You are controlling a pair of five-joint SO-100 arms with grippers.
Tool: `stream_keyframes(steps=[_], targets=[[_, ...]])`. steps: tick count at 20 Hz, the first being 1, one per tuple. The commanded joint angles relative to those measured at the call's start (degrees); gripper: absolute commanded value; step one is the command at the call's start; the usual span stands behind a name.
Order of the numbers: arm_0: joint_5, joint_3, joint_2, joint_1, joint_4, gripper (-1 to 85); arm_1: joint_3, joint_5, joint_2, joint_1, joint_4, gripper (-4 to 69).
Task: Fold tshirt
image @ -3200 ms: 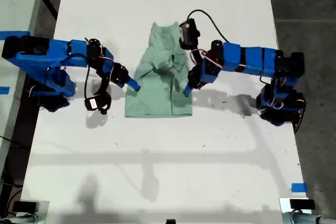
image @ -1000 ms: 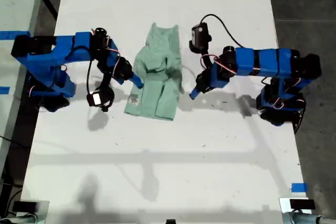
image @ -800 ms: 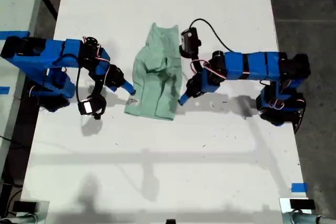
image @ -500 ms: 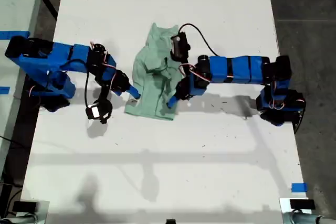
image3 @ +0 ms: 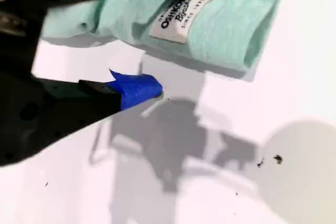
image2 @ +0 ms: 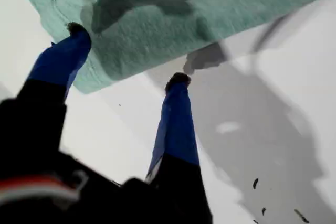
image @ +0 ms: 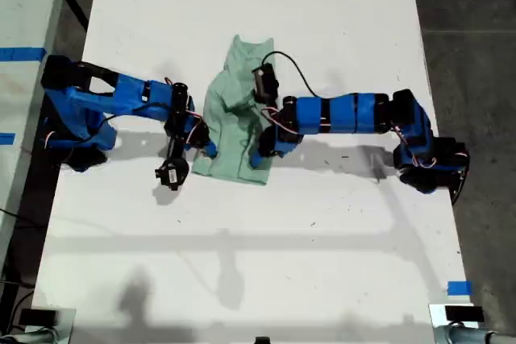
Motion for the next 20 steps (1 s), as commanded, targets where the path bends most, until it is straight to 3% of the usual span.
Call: stream_keyframes(steps=[1,3,4,6,8,12,15,20], targets=[[3.8,-3.0,-3.0,-2.1,-1.3,19.1,-4.7,0.6,-1.2,1.5,-1.7,29.6],[5.0,-6.0,-8.6,-2.2,-0.3,9.5,-5.3,-0.2,-3.3,1.8,-1.6,25.8],[5.3,-7.7,-11.2,-2.1,0.4,0.1,-6.8,-0.8,-4.7,1.8,-0.6,22.1],[5.4,-12.7,-15.5,-1.3,3.7,0.1,-8.0,-1.8,-5.4,2.0,0.3,5.4],[5.2,-15.2,-16.0,-0.5,4.7,0.1,-9.0,-2.5,-5.7,2.0,2.5,-0.9],[4.6,-17.0,-10.8,0.6,7.5,0.1,-9.5,-3.6,-1.1,1.0,6.2,-0.8],[0.4,-17.5,-2.7,3.3,13.6,0.1,-9.5,-3.8,5.5,-0.7,10.2,-0.7],[-2.7,-34.6,-6.0,15.1,20.1,0.1,-9.1,-0.4,10.2,-8.1,12.9,-0.7]])
